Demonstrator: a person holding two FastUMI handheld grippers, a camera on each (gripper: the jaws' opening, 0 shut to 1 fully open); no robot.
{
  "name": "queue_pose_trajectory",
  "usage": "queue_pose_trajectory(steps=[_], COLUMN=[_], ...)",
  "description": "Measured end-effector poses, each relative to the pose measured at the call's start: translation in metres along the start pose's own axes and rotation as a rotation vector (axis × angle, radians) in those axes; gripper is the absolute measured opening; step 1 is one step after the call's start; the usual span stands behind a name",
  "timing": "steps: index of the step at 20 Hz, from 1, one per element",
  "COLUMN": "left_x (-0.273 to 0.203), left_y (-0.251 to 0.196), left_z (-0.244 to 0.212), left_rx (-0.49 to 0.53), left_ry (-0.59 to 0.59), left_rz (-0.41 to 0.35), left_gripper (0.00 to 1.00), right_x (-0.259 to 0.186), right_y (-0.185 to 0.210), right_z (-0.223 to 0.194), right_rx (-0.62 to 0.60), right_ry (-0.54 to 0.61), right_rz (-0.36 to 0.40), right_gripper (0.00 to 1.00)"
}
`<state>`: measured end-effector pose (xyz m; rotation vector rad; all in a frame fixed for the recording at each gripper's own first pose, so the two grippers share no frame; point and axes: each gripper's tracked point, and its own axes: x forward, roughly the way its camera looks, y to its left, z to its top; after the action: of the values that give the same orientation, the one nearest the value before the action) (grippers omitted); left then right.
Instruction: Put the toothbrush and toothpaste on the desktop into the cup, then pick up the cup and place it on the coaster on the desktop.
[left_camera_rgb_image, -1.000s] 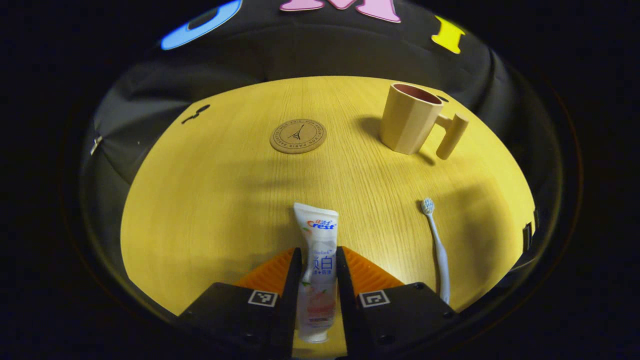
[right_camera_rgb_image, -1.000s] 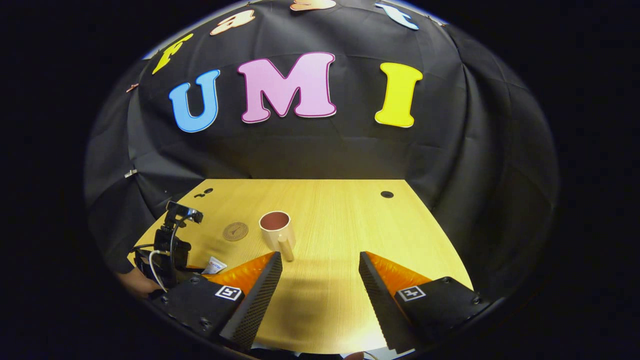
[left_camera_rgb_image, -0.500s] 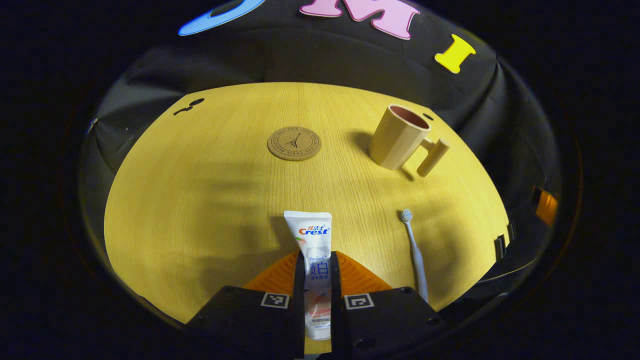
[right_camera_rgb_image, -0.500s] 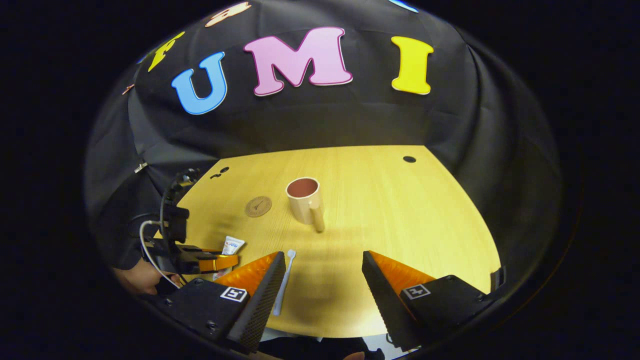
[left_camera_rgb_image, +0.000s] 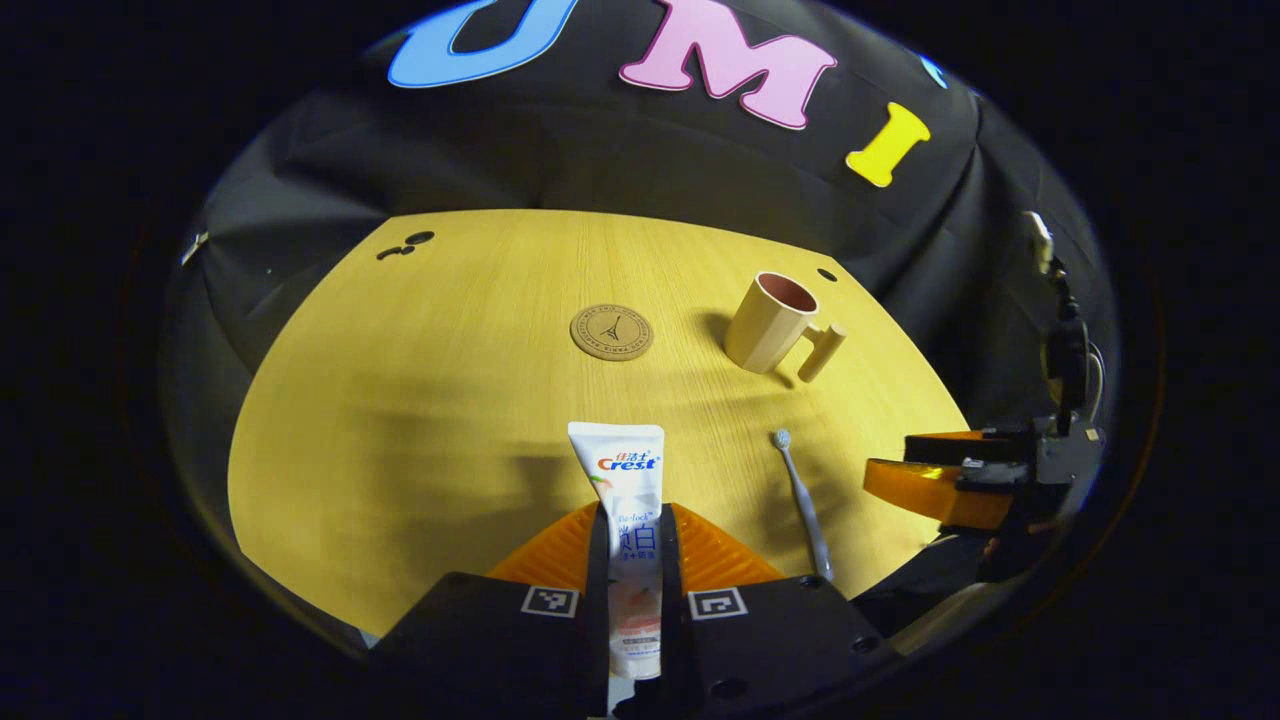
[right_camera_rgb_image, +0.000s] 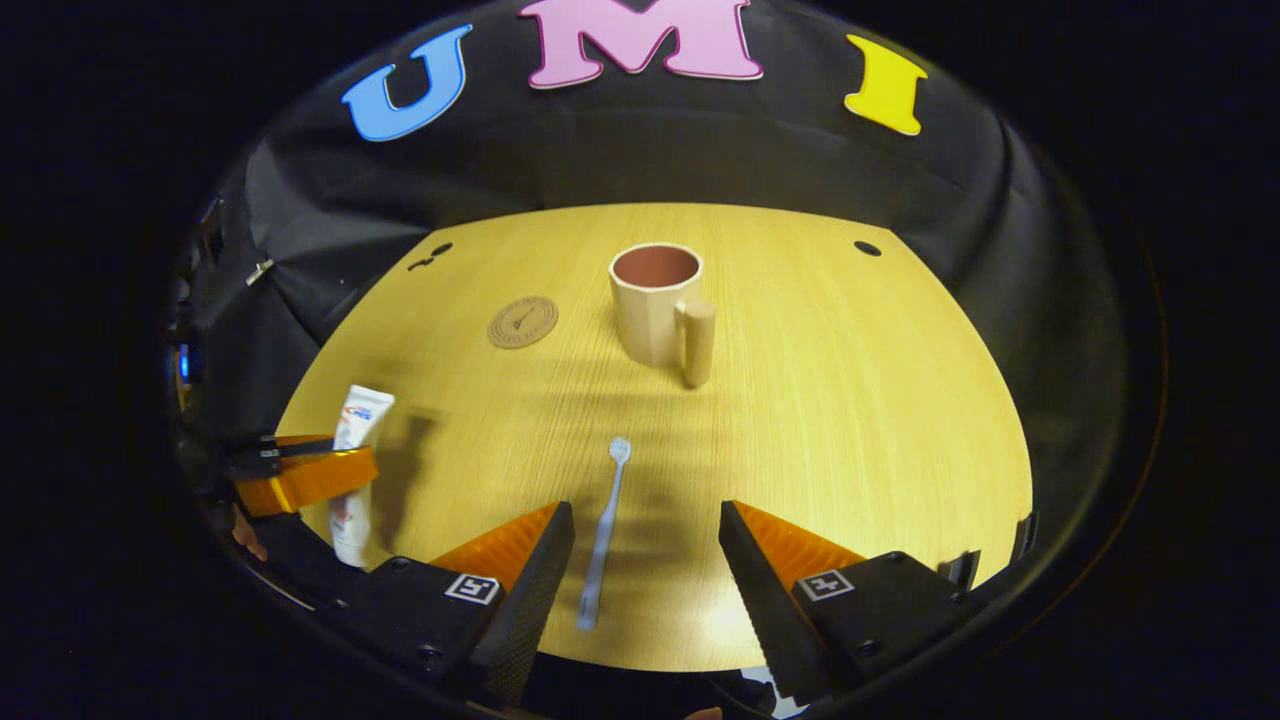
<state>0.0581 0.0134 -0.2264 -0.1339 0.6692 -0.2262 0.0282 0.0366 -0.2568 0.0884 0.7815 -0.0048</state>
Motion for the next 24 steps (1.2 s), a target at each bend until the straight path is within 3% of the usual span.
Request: queue_pose_trajectory(steps=[5,6,8,9,15,16,18,21,23,24], left_x=[-0.011,-0.013,-0.014,-0.015,-0.018,-0.018,-0.018,-0.017,-0.018,-0.019], left_y=[0.016,0.018,0.023,0.026,0.035,0.037,0.04,0.041,0.041,0.04], left_z=[-0.016,-0.018,-0.023,-0.025,-0.029,-0.031,-0.034,-0.038,-0.039,-0.039], left_rx=[-0.01,-0.018,-0.019,-0.016,-0.029,-0.037,-0.043,-0.049,-0.059,-0.066], left_ry=[0.006,0.003,0.003,0.003,-0.01,-0.012,-0.013,-0.012,-0.016,-0.021], left_rz=[-0.002,-0.004,0.0,0.003,0.01,0.012,0.018,0.025,0.027,0.028], left_gripper=[0.25,0.21,0.21,0.25,0.25,0.21,0.25,0.25,0.21,0.25], right_x=[0.029,0.034,0.044,0.047,0.06,0.06,0.063,0.061,0.063,0.061], right_y=[0.015,0.016,0.017,0.019,0.024,0.025,0.026,0.026,0.029,0.028], right_z=[-0.019,-0.021,-0.028,-0.03,-0.041,-0.038,-0.04,-0.039,-0.04,-0.039], right_rx=[-0.026,-0.038,-0.053,-0.053,-0.025,-0.01,-0.012,0.0,0.002,0.0], right_ry=[0.094,0.111,0.143,0.155,0.228,0.226,0.237,0.247,0.249,0.255], right_rz=[-0.019,-0.027,-0.042,-0.047,-0.059,-0.059,-0.058,-0.07,-0.079,-0.075], right_gripper=[0.88,0.87,0.87,0.86,0.72,0.7,0.59,0.24,0.13,0.1])
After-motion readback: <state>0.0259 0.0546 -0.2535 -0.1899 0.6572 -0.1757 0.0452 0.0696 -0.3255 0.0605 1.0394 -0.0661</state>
